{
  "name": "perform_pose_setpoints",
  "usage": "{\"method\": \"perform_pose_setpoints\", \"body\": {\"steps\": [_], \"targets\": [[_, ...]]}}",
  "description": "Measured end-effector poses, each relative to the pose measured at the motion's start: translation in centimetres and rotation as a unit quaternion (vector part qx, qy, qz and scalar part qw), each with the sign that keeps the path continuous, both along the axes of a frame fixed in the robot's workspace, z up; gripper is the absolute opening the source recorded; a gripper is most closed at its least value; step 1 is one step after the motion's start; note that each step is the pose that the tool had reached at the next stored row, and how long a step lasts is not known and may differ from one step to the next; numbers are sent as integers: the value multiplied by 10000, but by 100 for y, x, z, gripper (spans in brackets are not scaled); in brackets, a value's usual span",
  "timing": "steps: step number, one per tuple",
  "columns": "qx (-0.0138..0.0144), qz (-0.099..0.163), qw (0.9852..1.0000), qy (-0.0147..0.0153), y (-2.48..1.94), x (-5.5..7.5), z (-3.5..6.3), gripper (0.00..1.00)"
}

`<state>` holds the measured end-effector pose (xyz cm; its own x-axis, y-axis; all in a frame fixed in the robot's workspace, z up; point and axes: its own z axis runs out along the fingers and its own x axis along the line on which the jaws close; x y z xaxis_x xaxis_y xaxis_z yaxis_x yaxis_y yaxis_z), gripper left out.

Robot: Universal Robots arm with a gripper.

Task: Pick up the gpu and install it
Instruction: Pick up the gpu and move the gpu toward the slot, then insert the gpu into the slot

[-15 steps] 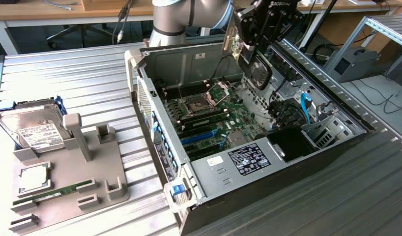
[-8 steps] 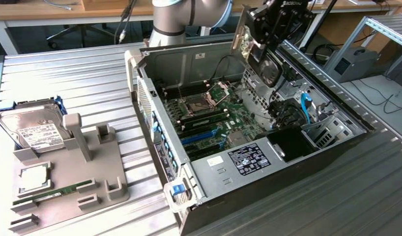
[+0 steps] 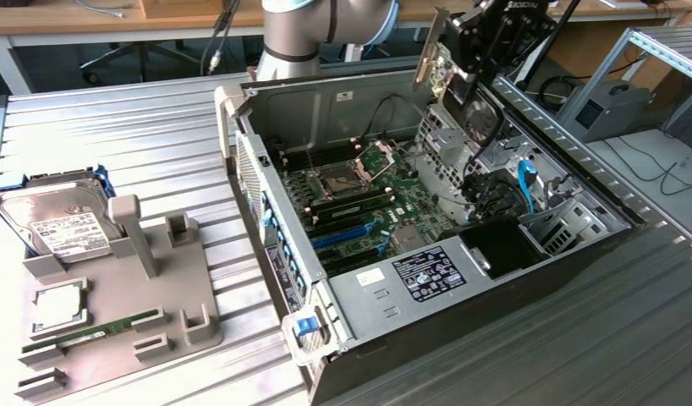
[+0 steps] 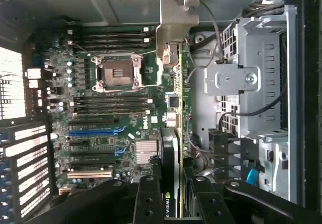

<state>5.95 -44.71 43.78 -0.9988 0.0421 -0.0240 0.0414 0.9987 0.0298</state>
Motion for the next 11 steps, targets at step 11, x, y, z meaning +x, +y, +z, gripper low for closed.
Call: {"method": "perform_pose_setpoints", "body": {"steps": [11], "targets": [[0,0,10000,0,1,128,0,27]]}}
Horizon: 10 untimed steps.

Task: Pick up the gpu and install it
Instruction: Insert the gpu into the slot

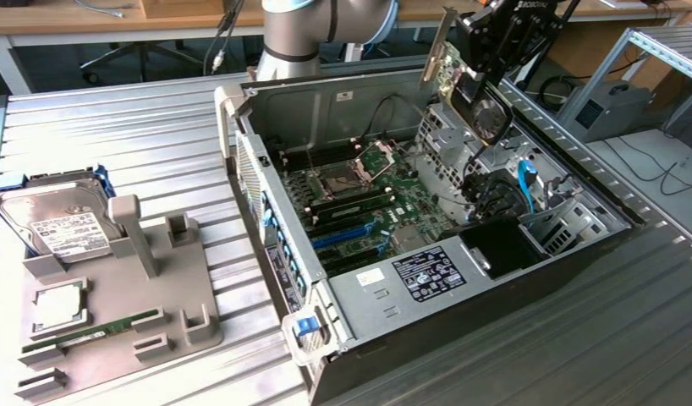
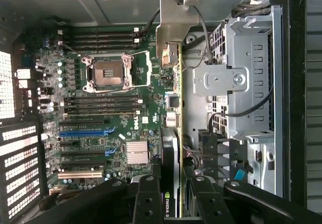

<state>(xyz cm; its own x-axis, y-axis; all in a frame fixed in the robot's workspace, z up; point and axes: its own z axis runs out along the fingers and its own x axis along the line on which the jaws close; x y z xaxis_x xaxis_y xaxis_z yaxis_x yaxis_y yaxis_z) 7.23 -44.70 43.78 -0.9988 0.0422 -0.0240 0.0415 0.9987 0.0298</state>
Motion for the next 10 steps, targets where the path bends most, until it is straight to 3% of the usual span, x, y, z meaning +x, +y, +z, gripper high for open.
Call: {"method": "perform_pose_setpoints", "body": {"steps": [10], "targets": [[0,0,10000,0,0,0,0,27]]}}
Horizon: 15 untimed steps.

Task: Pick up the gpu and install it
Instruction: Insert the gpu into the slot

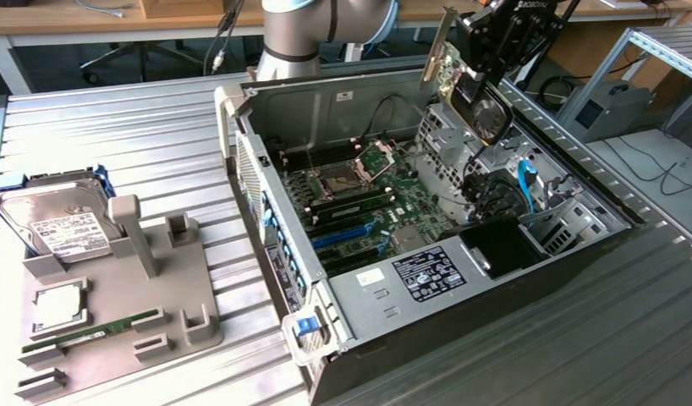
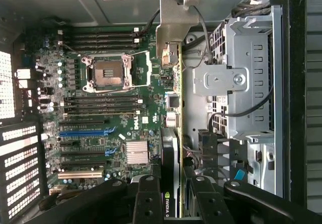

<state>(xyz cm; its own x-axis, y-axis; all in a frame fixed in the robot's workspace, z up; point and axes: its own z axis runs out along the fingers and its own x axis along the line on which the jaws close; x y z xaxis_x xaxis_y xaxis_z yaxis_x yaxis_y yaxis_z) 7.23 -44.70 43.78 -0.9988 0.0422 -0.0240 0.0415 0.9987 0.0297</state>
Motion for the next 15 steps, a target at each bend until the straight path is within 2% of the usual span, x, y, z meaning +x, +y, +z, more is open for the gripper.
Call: {"method": "perform_pose_setpoints", "body": {"steps": [7,11,15], "targets": [[0,107,9999,0,0,0,0,27],[-1,344,9994,0,0,0,0,27],[-5,614,9981,0,0,0,0,27]]}}
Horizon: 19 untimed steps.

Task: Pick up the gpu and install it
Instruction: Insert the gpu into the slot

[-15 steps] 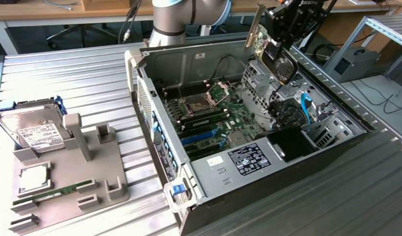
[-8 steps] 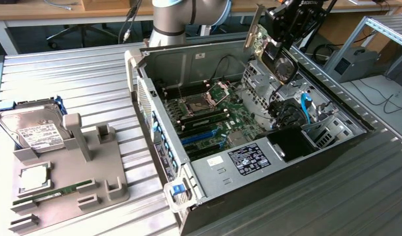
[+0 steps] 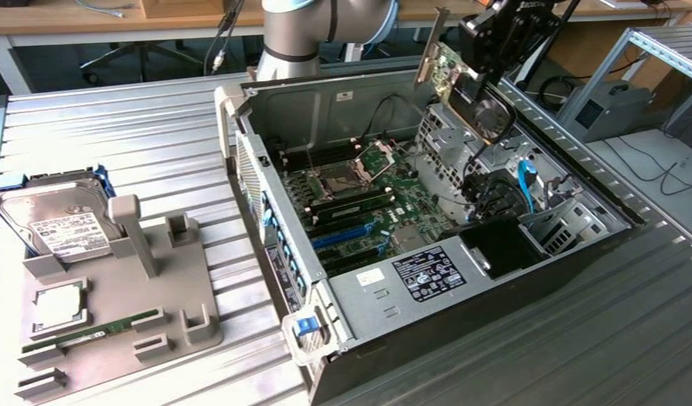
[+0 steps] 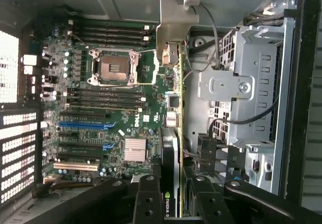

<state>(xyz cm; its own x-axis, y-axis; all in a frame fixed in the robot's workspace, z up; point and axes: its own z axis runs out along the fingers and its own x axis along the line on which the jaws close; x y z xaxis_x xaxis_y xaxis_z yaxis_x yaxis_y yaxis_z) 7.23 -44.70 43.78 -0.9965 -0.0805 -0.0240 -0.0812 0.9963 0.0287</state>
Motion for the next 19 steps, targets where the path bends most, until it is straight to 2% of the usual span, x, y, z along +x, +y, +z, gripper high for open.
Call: {"method": "perform_pose_setpoints", "body": {"steps": [5,11,15,17,19], "targets": [[-3,298,9996,0,0,0,0,27],[-9,665,9978,0,0,0,0,27],[-14,1021,9948,0,0,0,0,27],[-17,1217,9926,0,0,0,0,27],[-19,1335,9910,0,0,0,0,27]]}}
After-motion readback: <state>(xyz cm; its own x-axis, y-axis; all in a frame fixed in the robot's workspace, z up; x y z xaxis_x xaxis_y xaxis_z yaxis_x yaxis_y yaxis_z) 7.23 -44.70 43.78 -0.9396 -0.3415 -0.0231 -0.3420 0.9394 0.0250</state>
